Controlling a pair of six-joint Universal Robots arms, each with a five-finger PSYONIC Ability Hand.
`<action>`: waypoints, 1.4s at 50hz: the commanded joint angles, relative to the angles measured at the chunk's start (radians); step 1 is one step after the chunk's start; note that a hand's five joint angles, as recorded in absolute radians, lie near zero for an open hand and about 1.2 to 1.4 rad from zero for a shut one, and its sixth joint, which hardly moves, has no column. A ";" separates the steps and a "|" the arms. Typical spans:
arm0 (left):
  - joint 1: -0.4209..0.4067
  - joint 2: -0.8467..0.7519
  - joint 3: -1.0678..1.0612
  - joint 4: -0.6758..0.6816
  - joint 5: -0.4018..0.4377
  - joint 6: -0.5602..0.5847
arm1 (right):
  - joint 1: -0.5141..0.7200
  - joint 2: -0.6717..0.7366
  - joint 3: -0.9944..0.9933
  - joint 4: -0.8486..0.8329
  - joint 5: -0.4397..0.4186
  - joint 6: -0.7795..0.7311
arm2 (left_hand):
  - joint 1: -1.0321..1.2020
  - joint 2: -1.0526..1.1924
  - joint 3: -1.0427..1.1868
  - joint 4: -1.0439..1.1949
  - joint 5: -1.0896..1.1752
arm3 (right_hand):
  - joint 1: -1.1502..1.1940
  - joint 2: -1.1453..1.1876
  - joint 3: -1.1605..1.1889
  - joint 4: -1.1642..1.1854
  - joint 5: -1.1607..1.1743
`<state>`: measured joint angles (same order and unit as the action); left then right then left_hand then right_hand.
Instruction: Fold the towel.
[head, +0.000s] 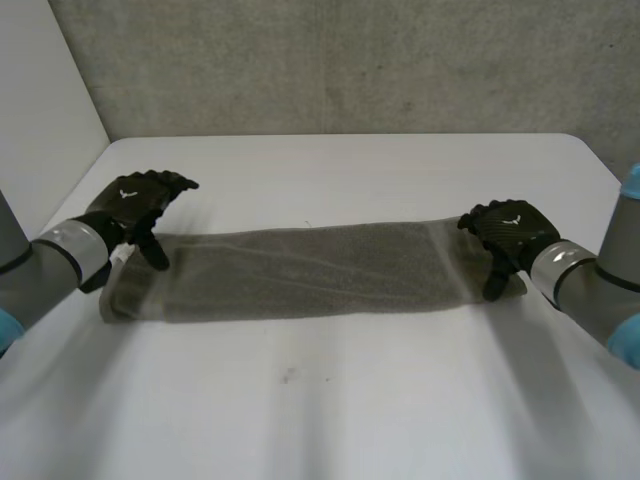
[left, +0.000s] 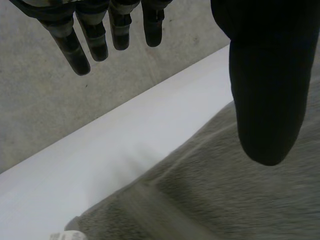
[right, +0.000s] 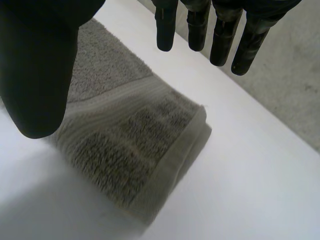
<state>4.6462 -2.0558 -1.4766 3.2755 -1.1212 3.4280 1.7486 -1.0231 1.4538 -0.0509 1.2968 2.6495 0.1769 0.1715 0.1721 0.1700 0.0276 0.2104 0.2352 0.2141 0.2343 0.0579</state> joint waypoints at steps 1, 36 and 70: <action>-0.174 0.175 -0.220 0.073 -0.248 -0.010 | -0.050 0.011 0.019 0.023 -0.054 0.006 | 0.025 0.030 0.030 0.032 0.000 | 0.009 -0.016 0.005 -0.015 -0.013; -0.399 0.289 -0.387 0.216 -0.463 -0.019 | -0.182 0.082 -0.033 -0.107 0.137 -0.140 | 0.001 0.007 0.006 0.008 -0.024 | 1.186 1.161 1.182 1.162 1.164; -0.366 0.341 -0.410 0.220 -0.462 -0.019 | 0.507 0.059 -0.104 -0.329 0.067 -0.269 | -0.002 0.004 0.003 0.005 -0.027 | 1.186 1.161 1.182 1.162 1.164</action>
<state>4.2758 -1.7135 -1.8871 3.4940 -1.5838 3.4085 2.0189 -1.0876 1.3665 -0.2599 1.3766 2.3864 0.1763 0.1662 0.1695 0.1676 0.0276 0.9501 1.1731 1.1899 1.1940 0.9797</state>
